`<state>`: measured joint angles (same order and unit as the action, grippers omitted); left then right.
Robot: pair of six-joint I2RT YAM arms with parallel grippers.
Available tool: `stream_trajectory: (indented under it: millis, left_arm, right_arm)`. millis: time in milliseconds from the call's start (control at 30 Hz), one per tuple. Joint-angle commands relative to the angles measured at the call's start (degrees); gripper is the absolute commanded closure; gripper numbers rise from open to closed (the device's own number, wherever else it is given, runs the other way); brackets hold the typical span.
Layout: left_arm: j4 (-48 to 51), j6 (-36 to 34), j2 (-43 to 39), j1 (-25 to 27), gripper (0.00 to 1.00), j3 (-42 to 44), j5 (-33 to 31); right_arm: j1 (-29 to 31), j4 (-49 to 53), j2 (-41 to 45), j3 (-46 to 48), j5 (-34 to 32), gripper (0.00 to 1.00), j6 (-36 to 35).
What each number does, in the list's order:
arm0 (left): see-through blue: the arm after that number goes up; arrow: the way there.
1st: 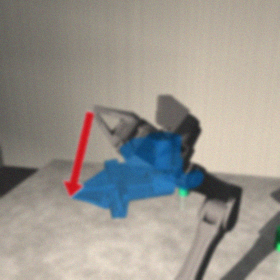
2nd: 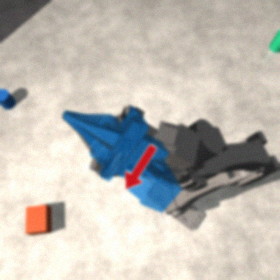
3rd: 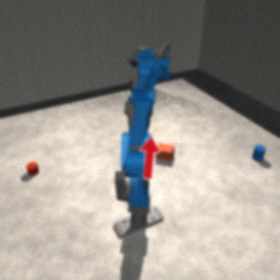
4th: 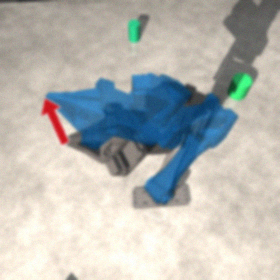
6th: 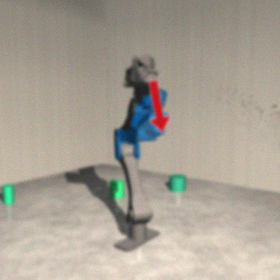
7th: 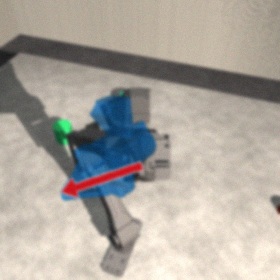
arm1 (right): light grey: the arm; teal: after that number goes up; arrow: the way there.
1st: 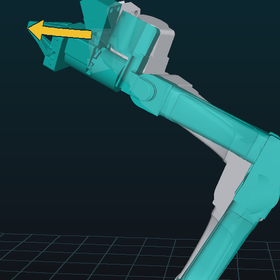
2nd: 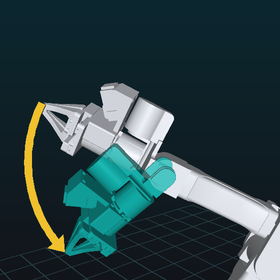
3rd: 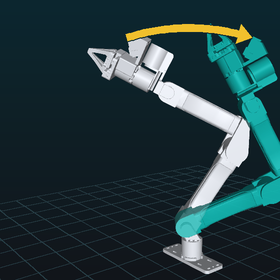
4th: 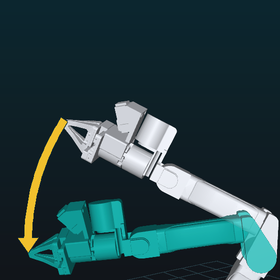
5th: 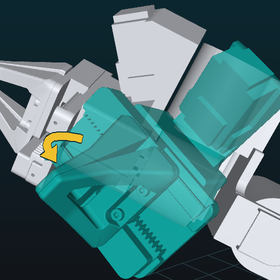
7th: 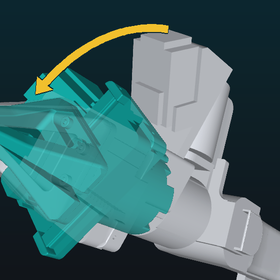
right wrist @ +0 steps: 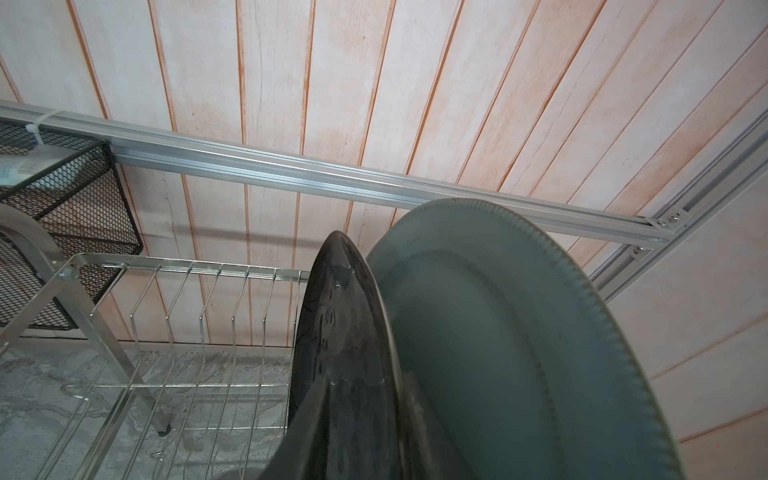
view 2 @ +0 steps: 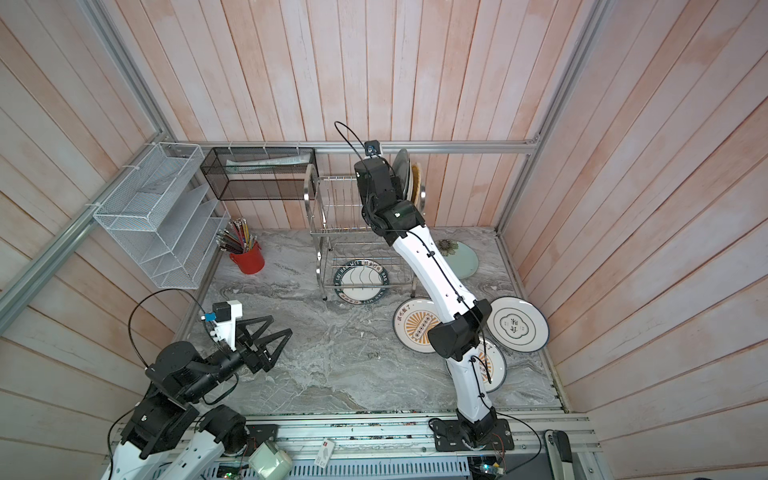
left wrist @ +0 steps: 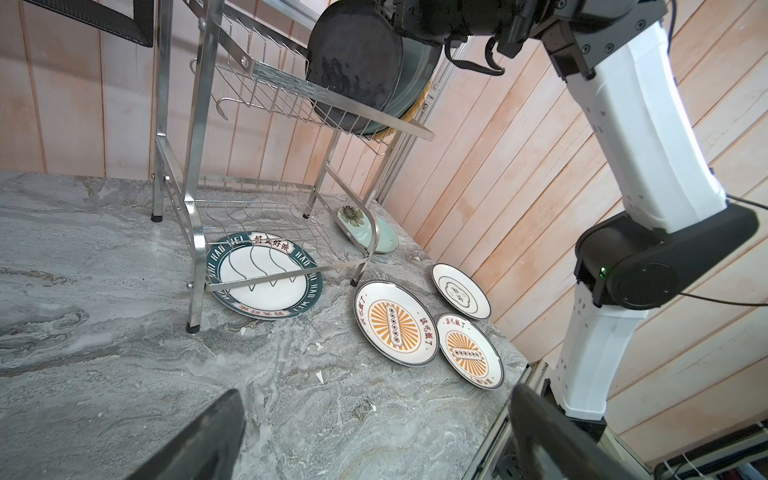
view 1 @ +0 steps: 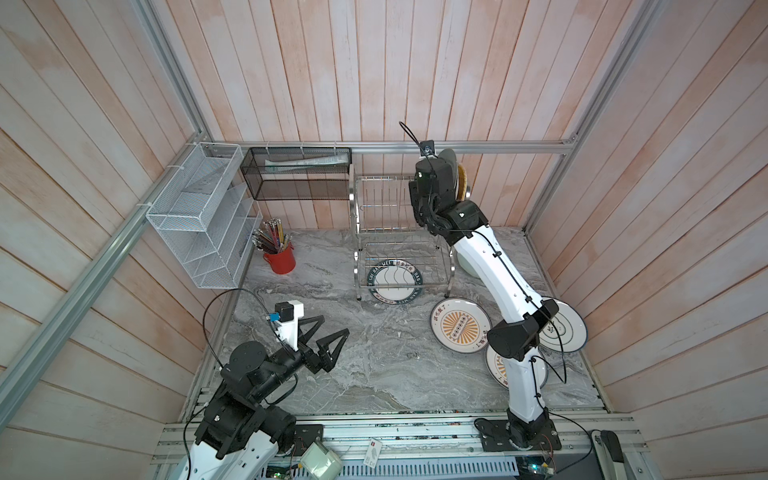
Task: Load the plates into the dish rack
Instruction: 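Lower the navy plate into the rack slot beside the green plate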
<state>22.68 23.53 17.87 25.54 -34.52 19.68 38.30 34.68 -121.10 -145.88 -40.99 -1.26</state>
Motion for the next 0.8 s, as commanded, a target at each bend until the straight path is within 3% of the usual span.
stream_trajectory:
  millis: [0, 500, 767]
  left_arm:
    - [-1.0, -0.8, -0.8, -0.2, 0.0, 0.7, 0.6]
    - [-1.0, -0.9, -1.1, -0.1, 0.0, 0.7, 0.8]
    - [-1.0, -0.9, -1.7, -0.2, 0.0, 0.7, 0.7]
  right_arm:
    - [0.3, -0.8, -0.3, -1.3, 1.6, 0.67, 1.0]
    - [0.2, 1.8, 1.6, -0.8, 4.2, 0.63, 5.4]
    - [0.1, 2.5, 0.9, 0.1, 1.4, 0.64, 5.2]
